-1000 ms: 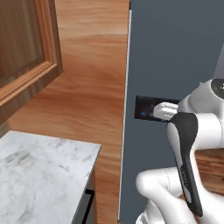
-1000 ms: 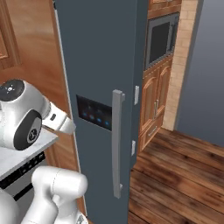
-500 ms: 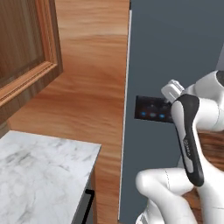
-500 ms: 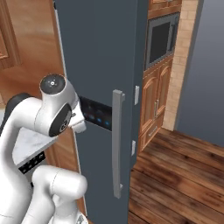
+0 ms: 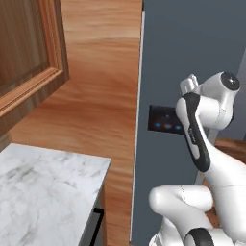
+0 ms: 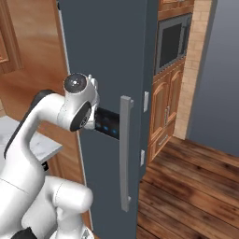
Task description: Take the potato and fish from the highest rack and move them to the second highest rack where the lime and mango are located, to maximize freezer space. Close the freezer door after rearranging.
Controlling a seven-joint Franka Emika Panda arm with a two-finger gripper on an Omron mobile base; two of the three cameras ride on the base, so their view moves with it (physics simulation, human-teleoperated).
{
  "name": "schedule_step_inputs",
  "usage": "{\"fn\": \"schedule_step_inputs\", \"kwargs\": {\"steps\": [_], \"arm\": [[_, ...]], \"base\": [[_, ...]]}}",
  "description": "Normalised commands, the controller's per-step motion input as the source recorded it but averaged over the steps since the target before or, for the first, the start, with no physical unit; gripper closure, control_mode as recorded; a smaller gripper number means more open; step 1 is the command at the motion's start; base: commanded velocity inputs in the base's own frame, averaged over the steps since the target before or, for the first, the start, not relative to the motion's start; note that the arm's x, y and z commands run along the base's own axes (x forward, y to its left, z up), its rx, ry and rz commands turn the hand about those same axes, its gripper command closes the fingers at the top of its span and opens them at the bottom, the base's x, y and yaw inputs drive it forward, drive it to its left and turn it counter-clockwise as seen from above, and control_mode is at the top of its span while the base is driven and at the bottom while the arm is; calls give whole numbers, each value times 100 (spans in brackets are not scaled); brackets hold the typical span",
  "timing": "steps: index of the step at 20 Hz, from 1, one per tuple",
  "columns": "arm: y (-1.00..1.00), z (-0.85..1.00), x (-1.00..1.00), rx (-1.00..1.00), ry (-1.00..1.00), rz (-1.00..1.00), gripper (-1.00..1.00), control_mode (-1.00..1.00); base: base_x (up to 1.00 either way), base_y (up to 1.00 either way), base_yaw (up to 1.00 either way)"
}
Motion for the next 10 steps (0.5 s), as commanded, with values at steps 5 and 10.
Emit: {"fn": "schedule_step_inputs", "kwargs": {"steps": [5, 10], "arm": [[-18, -8, 82, 28, 0, -18, -100, -100], [-14, -15, 87, 27, 0, -3, -100, -100]], "base": [[0, 0, 0], [0, 0, 0]]}}
